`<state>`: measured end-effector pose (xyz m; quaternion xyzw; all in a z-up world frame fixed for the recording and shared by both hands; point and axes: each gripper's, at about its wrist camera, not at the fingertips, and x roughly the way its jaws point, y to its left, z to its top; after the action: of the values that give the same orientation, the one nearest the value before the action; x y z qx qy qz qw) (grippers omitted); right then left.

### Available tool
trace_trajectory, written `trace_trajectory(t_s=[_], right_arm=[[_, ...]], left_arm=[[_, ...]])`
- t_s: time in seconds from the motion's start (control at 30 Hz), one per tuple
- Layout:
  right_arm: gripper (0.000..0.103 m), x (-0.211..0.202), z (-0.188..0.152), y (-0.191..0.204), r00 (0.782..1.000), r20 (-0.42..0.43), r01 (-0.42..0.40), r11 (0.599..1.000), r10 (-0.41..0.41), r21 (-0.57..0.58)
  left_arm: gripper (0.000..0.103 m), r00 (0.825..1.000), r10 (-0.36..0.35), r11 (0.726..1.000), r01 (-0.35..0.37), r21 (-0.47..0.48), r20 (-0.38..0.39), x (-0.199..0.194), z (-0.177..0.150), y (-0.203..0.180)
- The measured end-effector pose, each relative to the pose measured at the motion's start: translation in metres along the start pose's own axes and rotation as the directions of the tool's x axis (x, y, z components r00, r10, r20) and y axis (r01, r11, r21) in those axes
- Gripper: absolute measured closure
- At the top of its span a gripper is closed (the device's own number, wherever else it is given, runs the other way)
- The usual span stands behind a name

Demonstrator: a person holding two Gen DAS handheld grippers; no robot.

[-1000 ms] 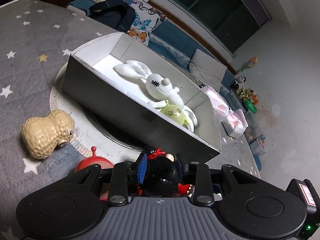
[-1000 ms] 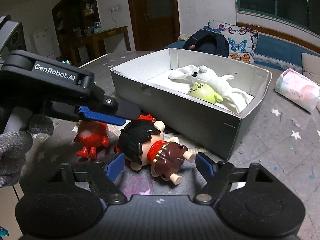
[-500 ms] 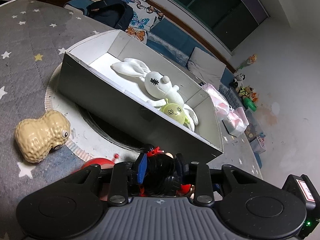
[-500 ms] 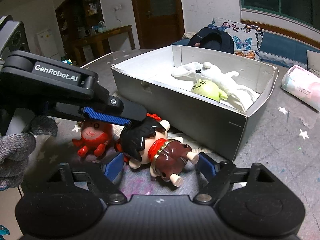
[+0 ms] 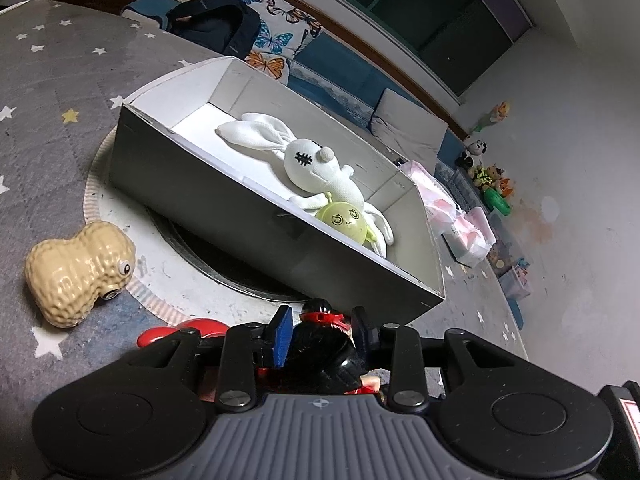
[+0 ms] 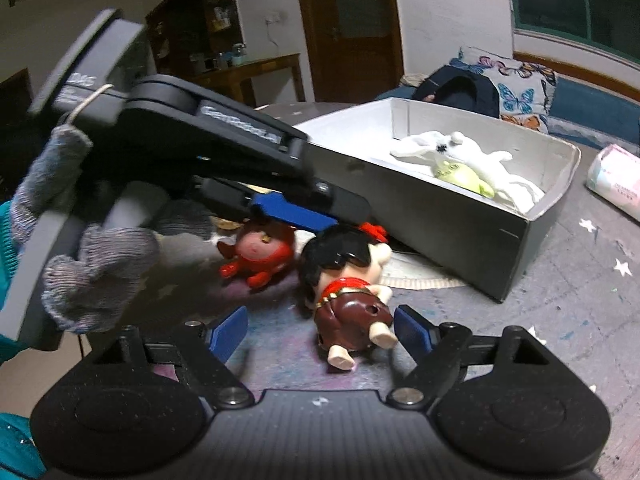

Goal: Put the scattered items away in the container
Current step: 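Move the left tool down onto the black-haired doll figure, then close the left tool on the doll figure and lift it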

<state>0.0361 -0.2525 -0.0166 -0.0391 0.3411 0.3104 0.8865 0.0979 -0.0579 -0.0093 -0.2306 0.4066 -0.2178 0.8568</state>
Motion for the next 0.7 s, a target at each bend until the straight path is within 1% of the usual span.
trace_trajectory(t_s=[0.2, 0.3, 0.37, 0.43, 0.57, 0.7], right_arm=[[0.021, 0.004, 0.010, -0.006, 0.999, -0.004, 0.040, 0.999, -0.040, 0.010], [0.022, 0.013, 0.017, -0.011, 0.999, -0.022, 0.036, 0.999, -0.036, 0.030], [0.028, 0.020, 0.021, -0.013, 0.999, -0.035, 0.035, 0.999, -0.034, 0.030], [0.030, 0.027, 0.025, -0.012, 0.999, -0.044, 0.030, 0.999, -0.029, 0.021], [0.038, 0.036, 0.028, -0.012, 0.998, -0.060, 0.029, 1.000, -0.028, 0.010], [0.043, 0.042, 0.027, -0.014, 0.997, -0.076, 0.028, 1.000, -0.027, 0.012]], left_arm=[[0.067, 1.000, 0.008, 1.000, -0.008, 0.007, 0.002, -0.001, -0.002, 0.000], [0.067, 1.000, 0.009, 1.000, -0.009, 0.007, -0.001, -0.002, -0.002, 0.000], [0.067, 1.000, 0.009, 1.000, -0.009, 0.007, -0.004, -0.002, -0.002, 0.000], [0.067, 1.000, 0.008, 1.000, -0.008, 0.007, -0.005, -0.002, -0.002, 0.001], [0.067, 1.000, 0.008, 1.000, -0.008, 0.006, -0.005, -0.003, -0.001, 0.001], [0.065, 1.000, 0.014, 1.000, -0.014, 0.018, -0.010, -0.005, -0.003, 0.000]])
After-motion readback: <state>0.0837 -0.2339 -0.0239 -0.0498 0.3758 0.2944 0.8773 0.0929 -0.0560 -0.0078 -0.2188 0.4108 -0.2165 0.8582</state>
